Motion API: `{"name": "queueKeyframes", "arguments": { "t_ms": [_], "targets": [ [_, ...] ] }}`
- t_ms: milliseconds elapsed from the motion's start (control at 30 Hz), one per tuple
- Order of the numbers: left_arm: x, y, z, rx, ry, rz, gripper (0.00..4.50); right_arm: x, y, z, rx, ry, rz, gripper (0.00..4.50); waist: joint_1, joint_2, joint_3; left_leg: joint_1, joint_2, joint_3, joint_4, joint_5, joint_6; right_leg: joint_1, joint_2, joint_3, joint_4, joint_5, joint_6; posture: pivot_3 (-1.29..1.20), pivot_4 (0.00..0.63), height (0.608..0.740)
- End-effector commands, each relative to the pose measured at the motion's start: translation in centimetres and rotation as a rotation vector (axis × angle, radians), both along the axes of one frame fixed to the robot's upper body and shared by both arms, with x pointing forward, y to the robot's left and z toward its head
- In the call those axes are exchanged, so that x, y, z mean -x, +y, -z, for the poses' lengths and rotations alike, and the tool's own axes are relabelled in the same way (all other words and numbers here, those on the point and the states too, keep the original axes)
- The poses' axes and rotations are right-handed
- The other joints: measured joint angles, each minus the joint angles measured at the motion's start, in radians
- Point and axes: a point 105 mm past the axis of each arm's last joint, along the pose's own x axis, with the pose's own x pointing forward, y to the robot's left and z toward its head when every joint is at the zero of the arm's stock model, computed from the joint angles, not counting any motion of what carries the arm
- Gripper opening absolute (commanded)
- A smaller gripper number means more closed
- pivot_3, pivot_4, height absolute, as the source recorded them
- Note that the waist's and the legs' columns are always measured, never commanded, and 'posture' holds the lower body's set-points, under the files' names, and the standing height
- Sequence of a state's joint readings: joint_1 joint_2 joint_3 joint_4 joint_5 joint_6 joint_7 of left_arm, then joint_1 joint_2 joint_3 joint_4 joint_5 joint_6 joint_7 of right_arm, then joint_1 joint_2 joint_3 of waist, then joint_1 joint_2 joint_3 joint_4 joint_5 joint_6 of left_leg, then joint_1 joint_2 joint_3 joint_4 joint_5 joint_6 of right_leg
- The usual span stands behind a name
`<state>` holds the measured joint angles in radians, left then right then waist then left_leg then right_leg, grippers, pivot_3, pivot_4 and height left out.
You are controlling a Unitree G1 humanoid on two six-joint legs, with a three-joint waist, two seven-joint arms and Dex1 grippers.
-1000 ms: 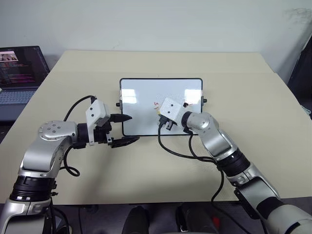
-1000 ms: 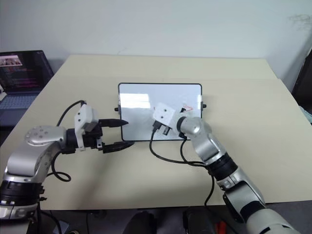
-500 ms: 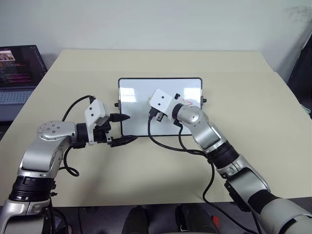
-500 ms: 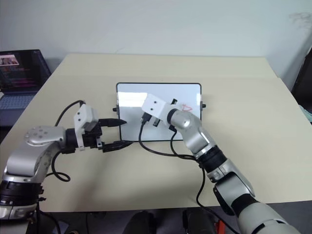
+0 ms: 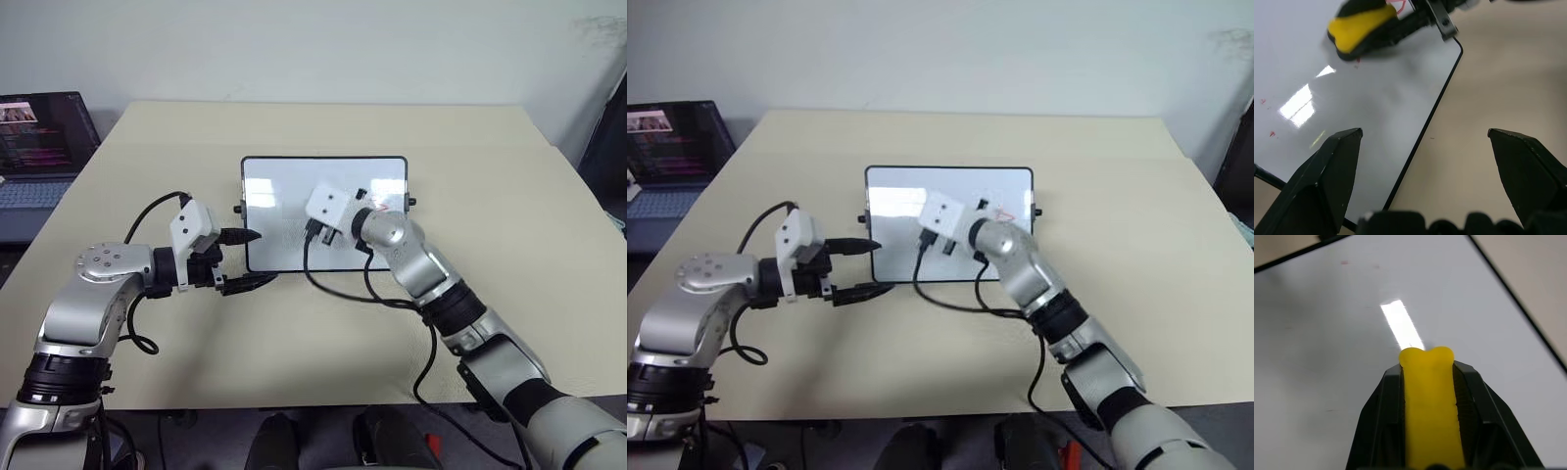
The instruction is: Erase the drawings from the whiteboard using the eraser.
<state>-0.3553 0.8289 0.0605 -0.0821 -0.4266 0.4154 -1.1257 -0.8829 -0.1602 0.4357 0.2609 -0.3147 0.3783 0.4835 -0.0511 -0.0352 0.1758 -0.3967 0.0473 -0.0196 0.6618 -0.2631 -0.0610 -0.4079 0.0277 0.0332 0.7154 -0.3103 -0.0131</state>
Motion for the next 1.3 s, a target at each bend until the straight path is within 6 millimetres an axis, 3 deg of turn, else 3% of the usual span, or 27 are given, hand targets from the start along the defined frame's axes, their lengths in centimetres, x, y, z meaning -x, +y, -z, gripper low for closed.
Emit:
{"name": "queueKeyframes", "arguments": {
  "t_ms": [33, 200, 400, 500, 767, 1000, 1167, 1300],
  "targets": [
    [0.2, 0.0, -1.1, 0.0, -0.041, 0.009, 4.5, 0.3, -0.5, 1.4, 0.042, 0.063, -0.008, 0.99, 0.0, 0.0, 0.0, 0.0, 0.0, 0.0, 0.0, 0.0, 0.0, 0.0, 0.0, 0.0, 0.0, 0.0, 0.0, 0.0, 0.15, 0.74],
    [0.1, 0.0, -1.1, 0.0, -0.041, 0.012, 4.5, 1.7, -0.5, 3.5, 0.121, 0.159, -0.071, 0.99, 0.0, 0.0, 0.0, 0.0, 0.0, 0.0, -0.001, 0.0, 0.0, 0.0, 0.0, 0.0, -0.001, 0.0, 0.0, 0.0, 0.15, 0.74],
    [0.1, -0.1, -1.1, -0.001, -0.04, 0.017, 4.5, -0.6, -1.4, -0.3, 0.034, -0.029, 0.052, 0.99, -0.002, 0.0, 0.0, 0.001, 0.0, 0.0, 0.0, 0.0, 0.0, 0.0, 0.0, 0.0, 0.001, 0.0, 0.0, 0.0, 0.15, 0.74],
    [0.1, -0.1, -1.1, -0.001, -0.039, 0.019, 4.5, -0.8, -1.5, -0.4, 0.033, -0.032, 0.055, 0.99, 0.0, 0.0, 0.0, 0.001, 0.0, 0.0, 0.0, 0.0, 0.0, 0.0, 0.0, 0.0, 0.001, 0.0, 0.0, 0.0, 0.15, 0.74],
    [0.0, -0.2, -1.1, 0.0, -0.04, 0.02, 4.5, 2.1, -1.2, 4.3, 0.159, 0.193, -0.079, 0.99, 0.001, 0.0, 0.0, 0.0, 0.0, 0.0, 0.0, 0.0, 0.0, 0.0, 0.0, 0.0, -0.001, 0.0, 0.0, 0.0, 0.15, 0.74],
    [0.0, -0.2, -1.1, 0.001, -0.039, 0.026, 4.5, -0.6, -2.0, -0.2, 0.032, -0.026, 0.069, 0.99, -0.002, 0.0, 0.0, 0.002, 0.0, 0.0, 0.0, 0.0, 0.0, 0.001, 0.001, 0.0, 0.001, 0.0, 0.0, 0.0, 0.15, 0.74],
    [0.0, -0.3, -1.0, 0.001, -0.035, 0.035, 4.5, -0.2, -3.3, 2.0, 0.101, 0.063, 0.07, 0.99, 0.006, 0.0, 0.0, 0.001, 0.0, 0.0, 0.0, 0.0, 0.0, 0.001, 0.001, 0.0, 0.0, 0.0, 0.0, 0.0, 0.15, 0.74],
    [0.0, -0.4, -1.0, 0.002, -0.032, 0.039, 4.5, 1.3, -3.2, 4.0, 0.151, 0.173, 0.008, 0.99, 0.009, 0.0, 0.0, 0.001, 0.0, 0.0, 0.0, 0.0, 0.0, 0.001, 0.0, 0.0, -0.001, 0.0, 0.0, 0.0, 0.15, 0.74]
  ]
}}
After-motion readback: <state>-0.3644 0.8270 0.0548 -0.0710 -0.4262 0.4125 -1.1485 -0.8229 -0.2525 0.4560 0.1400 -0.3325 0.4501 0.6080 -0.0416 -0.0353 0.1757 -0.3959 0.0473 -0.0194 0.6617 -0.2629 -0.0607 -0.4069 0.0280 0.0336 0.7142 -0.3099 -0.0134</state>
